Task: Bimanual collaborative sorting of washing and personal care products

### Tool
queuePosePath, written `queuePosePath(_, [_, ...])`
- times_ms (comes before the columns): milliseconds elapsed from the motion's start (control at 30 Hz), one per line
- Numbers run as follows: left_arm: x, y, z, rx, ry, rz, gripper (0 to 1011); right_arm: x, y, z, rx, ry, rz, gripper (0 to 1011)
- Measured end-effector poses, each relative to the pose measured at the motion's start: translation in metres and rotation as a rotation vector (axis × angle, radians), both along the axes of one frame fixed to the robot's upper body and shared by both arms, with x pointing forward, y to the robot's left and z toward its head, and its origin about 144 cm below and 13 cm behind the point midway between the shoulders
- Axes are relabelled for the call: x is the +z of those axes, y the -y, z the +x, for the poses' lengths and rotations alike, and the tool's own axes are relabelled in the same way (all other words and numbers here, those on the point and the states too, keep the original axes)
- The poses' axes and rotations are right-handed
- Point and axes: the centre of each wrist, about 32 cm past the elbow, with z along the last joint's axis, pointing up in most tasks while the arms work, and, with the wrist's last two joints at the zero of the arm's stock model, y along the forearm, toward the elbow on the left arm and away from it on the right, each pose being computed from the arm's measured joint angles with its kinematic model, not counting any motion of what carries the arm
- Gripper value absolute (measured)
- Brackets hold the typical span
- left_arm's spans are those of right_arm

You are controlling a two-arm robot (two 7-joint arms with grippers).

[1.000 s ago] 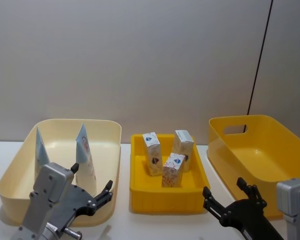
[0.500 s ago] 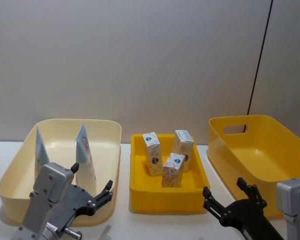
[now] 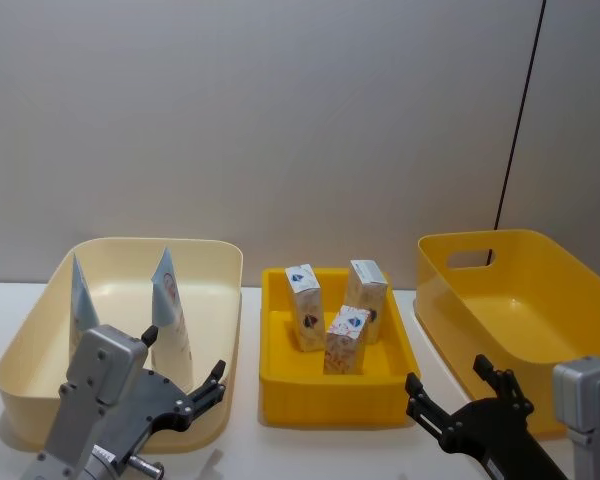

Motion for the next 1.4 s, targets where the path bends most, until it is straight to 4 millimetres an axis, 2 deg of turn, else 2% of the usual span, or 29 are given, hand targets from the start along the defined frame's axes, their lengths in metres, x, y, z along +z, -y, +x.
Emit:
queuePosePath(567, [0.005,-0.006,0.006,0.021,-0.027,-0.062,1003,0.000,0.000,0.000,0.000,0.000,0.000,1001])
queuePosePath(967, [0.016,-0.019,0.027,0.027,-0.103,-0.157,1003,0.000,0.000,0.000,0.000,0.000,0.000,1001])
queuePosePath(1400, [0.019,-0.022,0.047,0.022,-0.170,-0.193,1003,0.000,0.000,0.000,0.000,0.000,0.000,1001])
